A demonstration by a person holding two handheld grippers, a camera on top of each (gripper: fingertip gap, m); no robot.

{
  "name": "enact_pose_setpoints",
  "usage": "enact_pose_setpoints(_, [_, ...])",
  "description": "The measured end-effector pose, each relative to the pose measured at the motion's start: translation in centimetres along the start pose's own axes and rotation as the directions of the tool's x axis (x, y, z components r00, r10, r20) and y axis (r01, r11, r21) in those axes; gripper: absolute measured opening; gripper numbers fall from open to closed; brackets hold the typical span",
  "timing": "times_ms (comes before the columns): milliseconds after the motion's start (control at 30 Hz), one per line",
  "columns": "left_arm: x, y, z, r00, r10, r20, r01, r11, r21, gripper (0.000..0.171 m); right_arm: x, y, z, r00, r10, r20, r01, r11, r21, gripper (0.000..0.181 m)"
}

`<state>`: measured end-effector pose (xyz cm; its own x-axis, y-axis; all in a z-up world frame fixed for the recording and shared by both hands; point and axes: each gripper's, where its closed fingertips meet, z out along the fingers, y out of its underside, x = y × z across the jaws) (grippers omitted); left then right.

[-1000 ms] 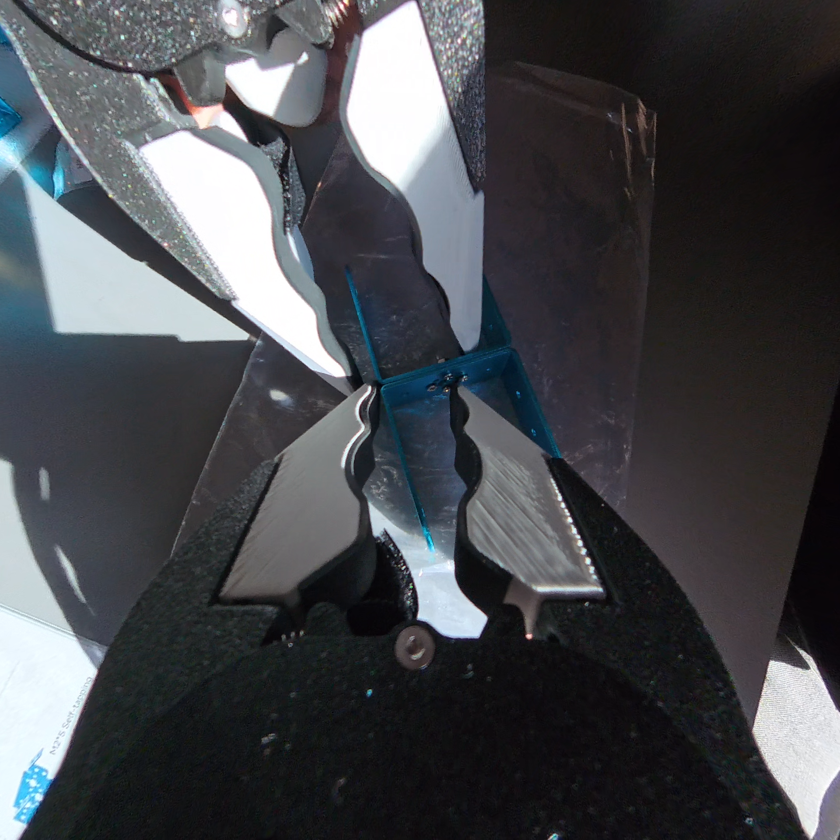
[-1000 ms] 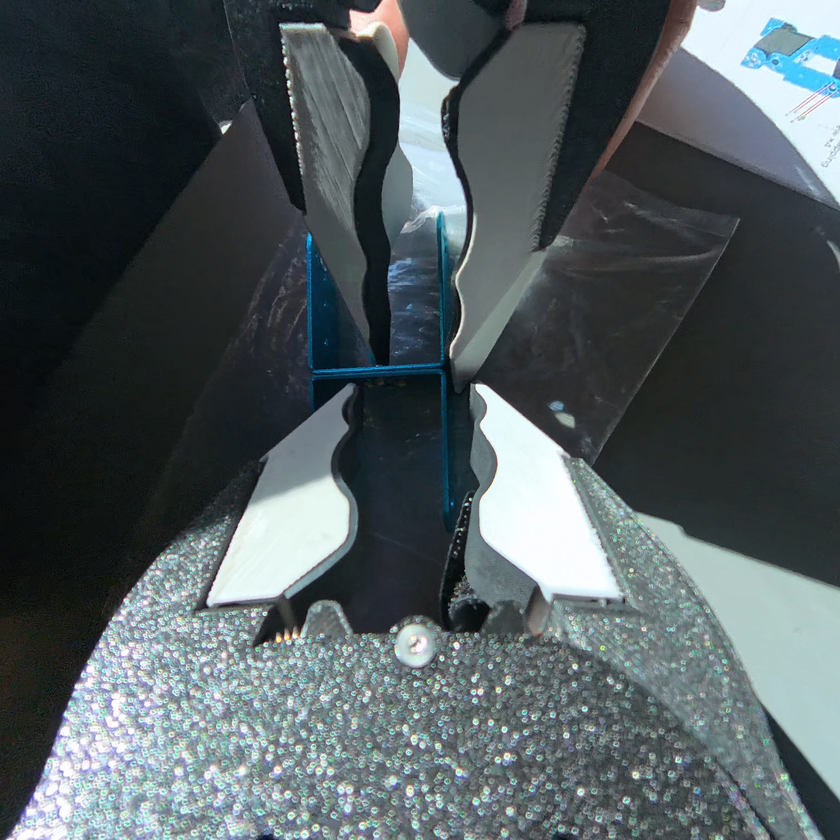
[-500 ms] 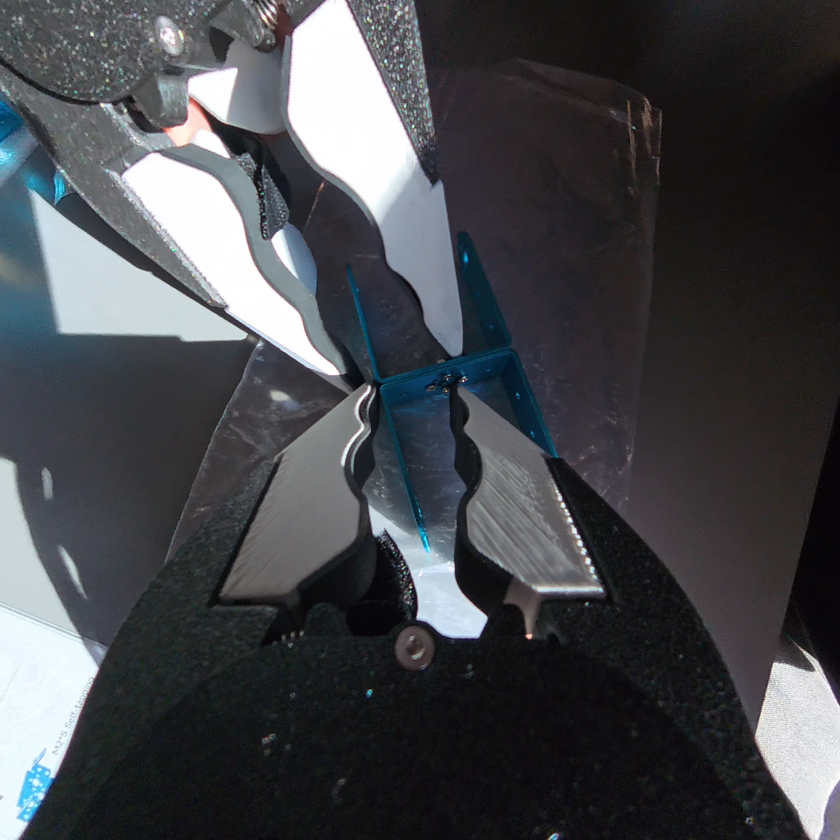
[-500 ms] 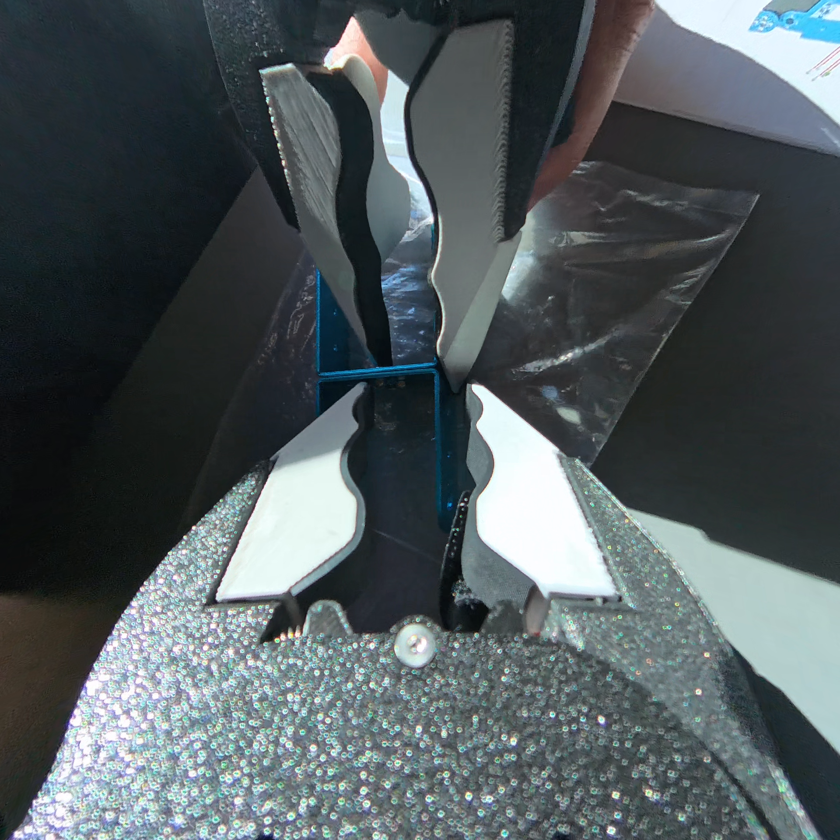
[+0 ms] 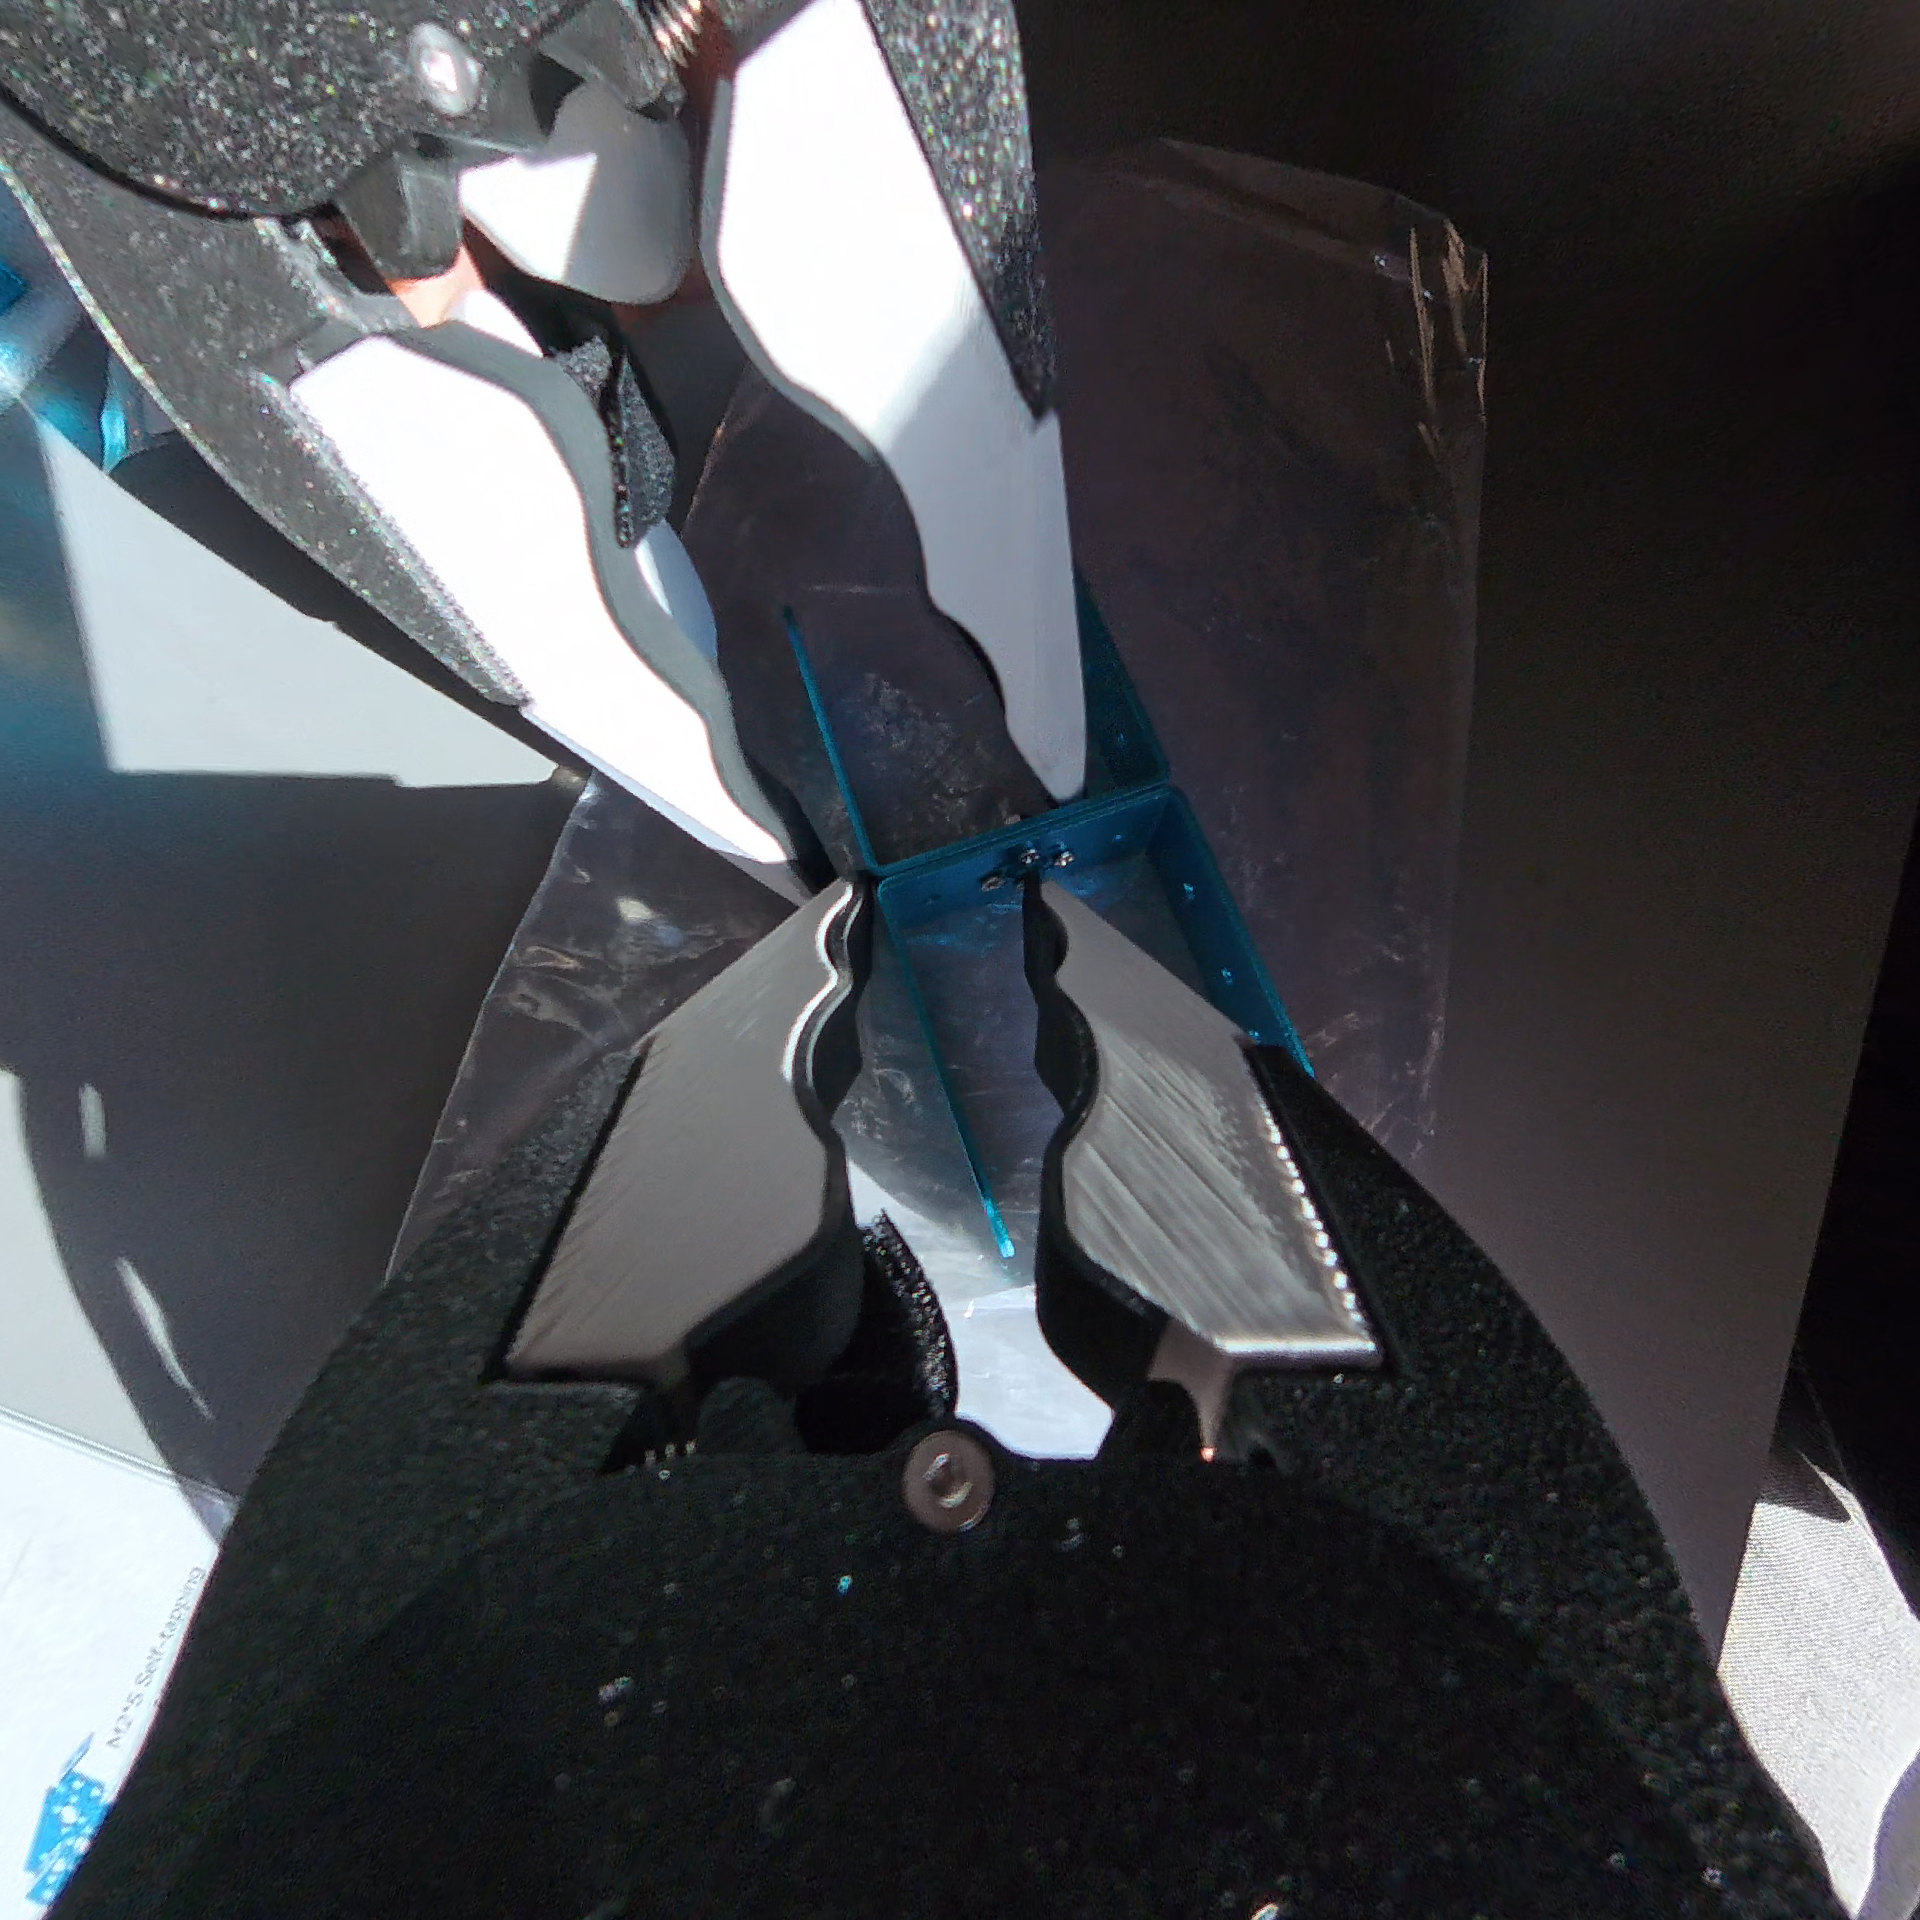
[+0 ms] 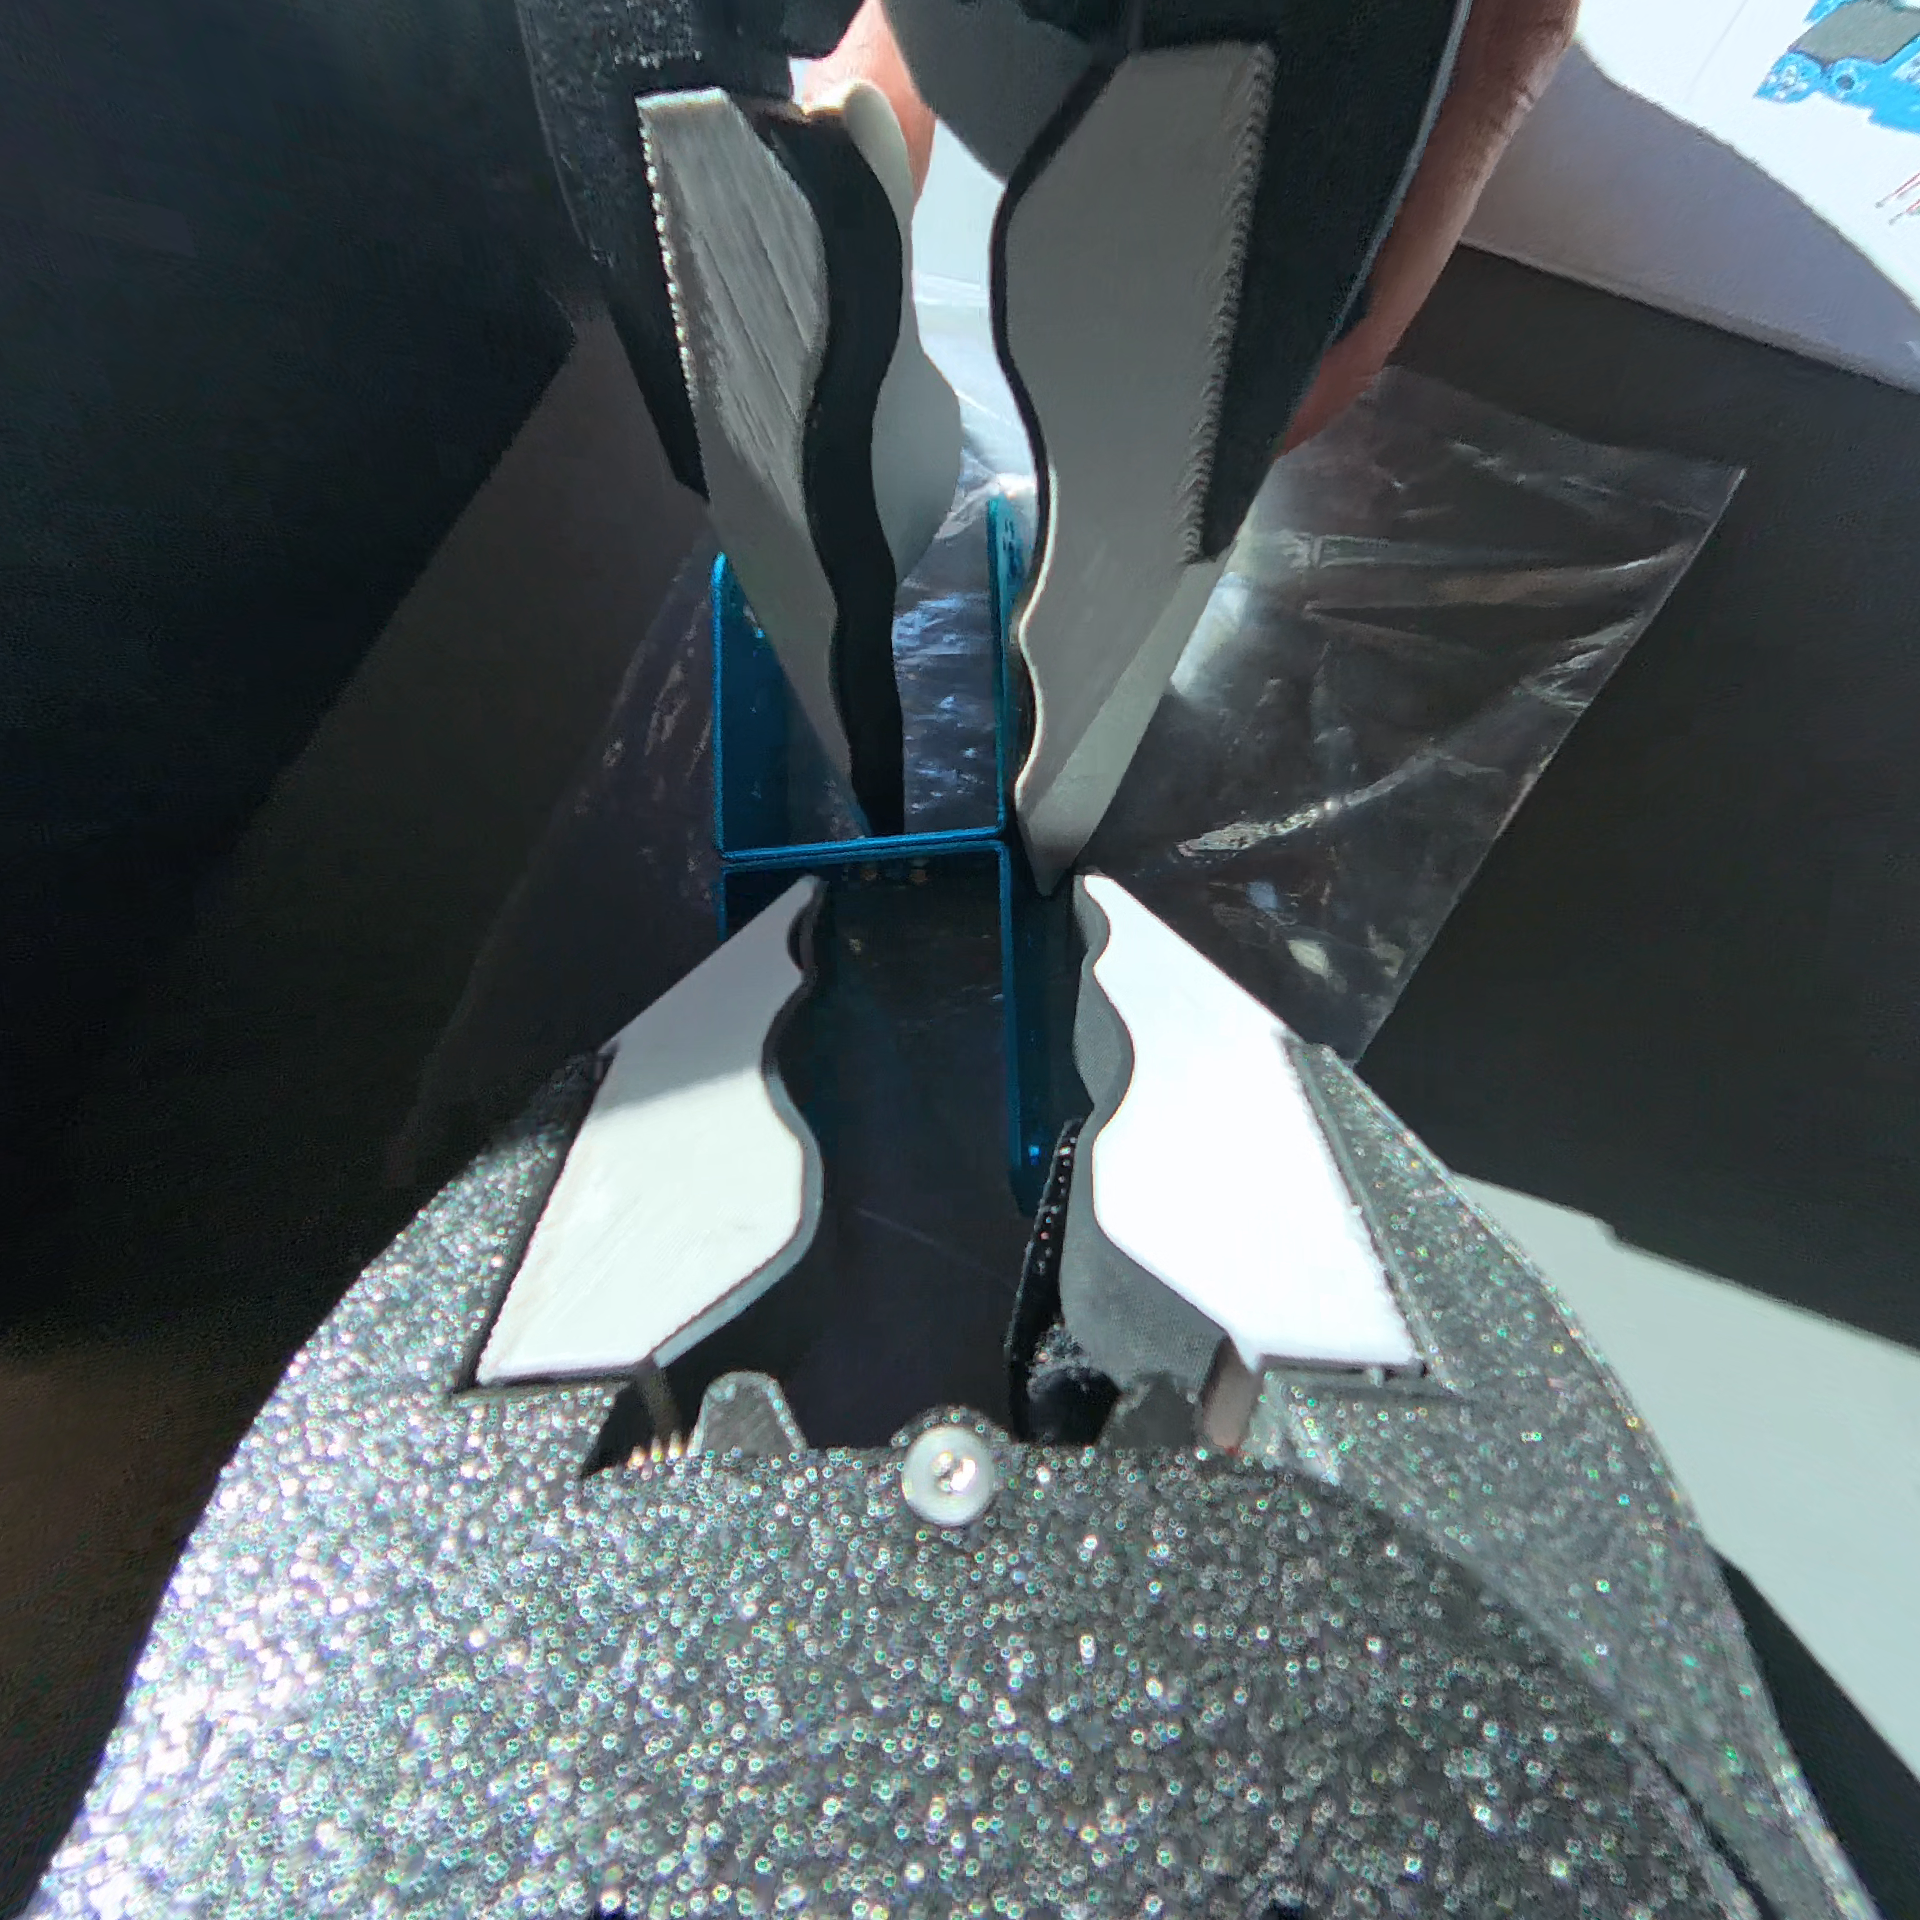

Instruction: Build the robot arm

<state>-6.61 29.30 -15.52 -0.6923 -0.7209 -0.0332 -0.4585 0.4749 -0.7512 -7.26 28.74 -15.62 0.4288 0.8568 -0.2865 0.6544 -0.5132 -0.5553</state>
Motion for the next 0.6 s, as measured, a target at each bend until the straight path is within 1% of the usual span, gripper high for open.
enact_pose_setpoints(100, [0.01,0.02,-0.01,1.0,0.001,-0.003,-0.001,1.0,0.001,0.027,0.01,0.08,0.13,0.998,-0.043,-0.047,0.041,0.999,-0.03,0.046])
enact_pose_setpoints(400, [-0.06,0.07,0.01,1.0,0.0,-0.007,0.0,1.0,0.0,0.025,0.09,0.29,0.36,0.983,-0.127,-0.135,0.117,0.99,-0.081,0.047])
enact_pose_setpoints(600, [-0.28,0.1,0.02,1.0,-0.004,0.007,0.004,1.0,0.0,0.024,0.22,0.26,0.22,0.992,-0.078,-0.097,0.071,0.995,-0.072,0.044])
